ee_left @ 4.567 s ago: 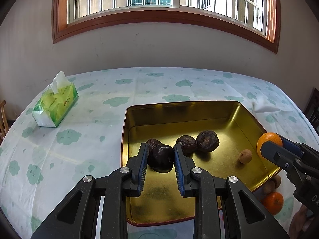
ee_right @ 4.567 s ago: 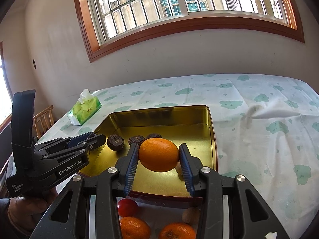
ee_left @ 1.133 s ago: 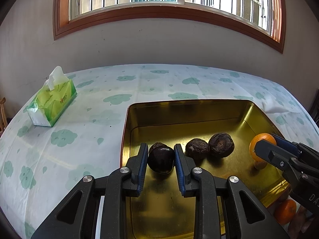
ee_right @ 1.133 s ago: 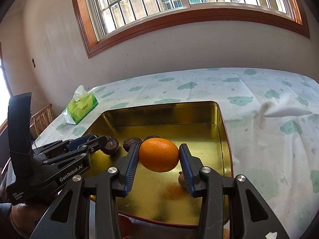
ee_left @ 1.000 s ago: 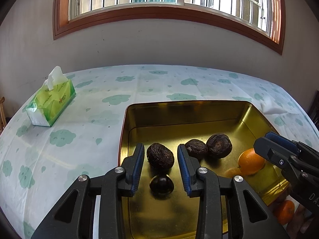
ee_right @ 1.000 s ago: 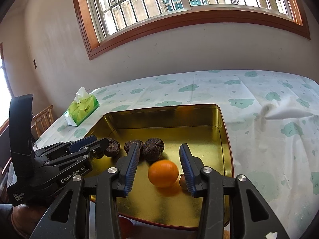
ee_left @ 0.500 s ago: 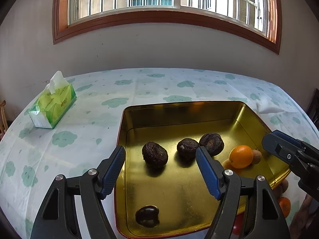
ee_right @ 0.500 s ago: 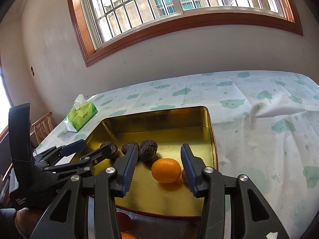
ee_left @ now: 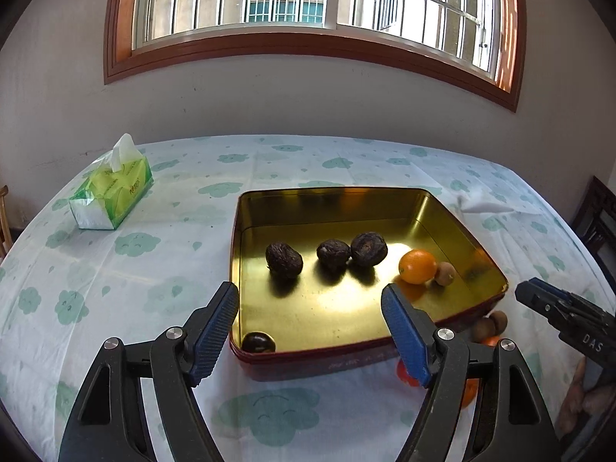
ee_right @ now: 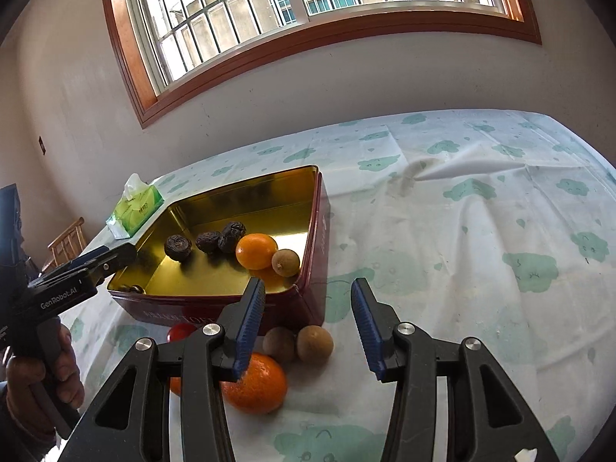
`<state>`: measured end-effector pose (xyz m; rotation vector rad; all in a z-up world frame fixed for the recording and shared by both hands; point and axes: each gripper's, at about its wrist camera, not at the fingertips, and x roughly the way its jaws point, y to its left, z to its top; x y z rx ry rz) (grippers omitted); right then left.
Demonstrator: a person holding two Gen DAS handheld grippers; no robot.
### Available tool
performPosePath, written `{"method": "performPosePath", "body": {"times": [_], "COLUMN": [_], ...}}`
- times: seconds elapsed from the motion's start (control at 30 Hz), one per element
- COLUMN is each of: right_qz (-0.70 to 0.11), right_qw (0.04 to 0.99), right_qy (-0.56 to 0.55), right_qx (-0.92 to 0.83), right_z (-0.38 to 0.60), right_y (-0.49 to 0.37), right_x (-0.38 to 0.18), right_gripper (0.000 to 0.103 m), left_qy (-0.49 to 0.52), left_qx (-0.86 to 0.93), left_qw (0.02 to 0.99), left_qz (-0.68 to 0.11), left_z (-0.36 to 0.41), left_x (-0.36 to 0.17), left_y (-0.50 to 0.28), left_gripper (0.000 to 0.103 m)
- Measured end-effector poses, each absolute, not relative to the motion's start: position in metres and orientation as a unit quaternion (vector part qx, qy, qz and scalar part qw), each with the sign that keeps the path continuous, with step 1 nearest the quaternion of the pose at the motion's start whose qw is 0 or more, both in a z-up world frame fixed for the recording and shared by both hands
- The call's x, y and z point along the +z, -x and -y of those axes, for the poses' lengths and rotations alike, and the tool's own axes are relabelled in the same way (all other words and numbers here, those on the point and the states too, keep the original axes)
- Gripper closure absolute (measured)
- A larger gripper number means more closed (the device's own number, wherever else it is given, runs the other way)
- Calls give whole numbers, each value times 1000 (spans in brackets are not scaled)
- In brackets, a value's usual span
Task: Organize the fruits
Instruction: 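Withdraw both open grippers from the tin toward the fruits beside it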
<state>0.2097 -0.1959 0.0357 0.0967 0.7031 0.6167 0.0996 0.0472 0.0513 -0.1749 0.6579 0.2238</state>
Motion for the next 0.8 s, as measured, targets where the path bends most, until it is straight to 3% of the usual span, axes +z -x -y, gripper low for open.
{"method": "performPosePath", "body": {"times": [0.37, 0.6, 0.7, 0.8], "right_qz": [-369, -383, -381, -382], "right_qw": [886, 876, 876, 875], "right_qy": [-28, -60, -63, -65], "right_qx": [280, 286, 288, 291], "right_z": [215, 223, 224, 224], "right_y": [-214, -220, -220, -221], "right_x": [18, 14, 14, 14], "right_gripper": [58, 58, 53, 48], "left_qy": [93, 155, 160, 143], "left_qx": [-18, -28, -24, -21], "left_qw": [919, 901, 899, 904], "left_qz": [-383, -405, -408, -403], "left_z": [16, 20, 24, 34], "left_x": [24, 9, 6, 3], "left_y": [-79, -99, -106, -107], "left_gripper": [31, 45, 57, 61]}}
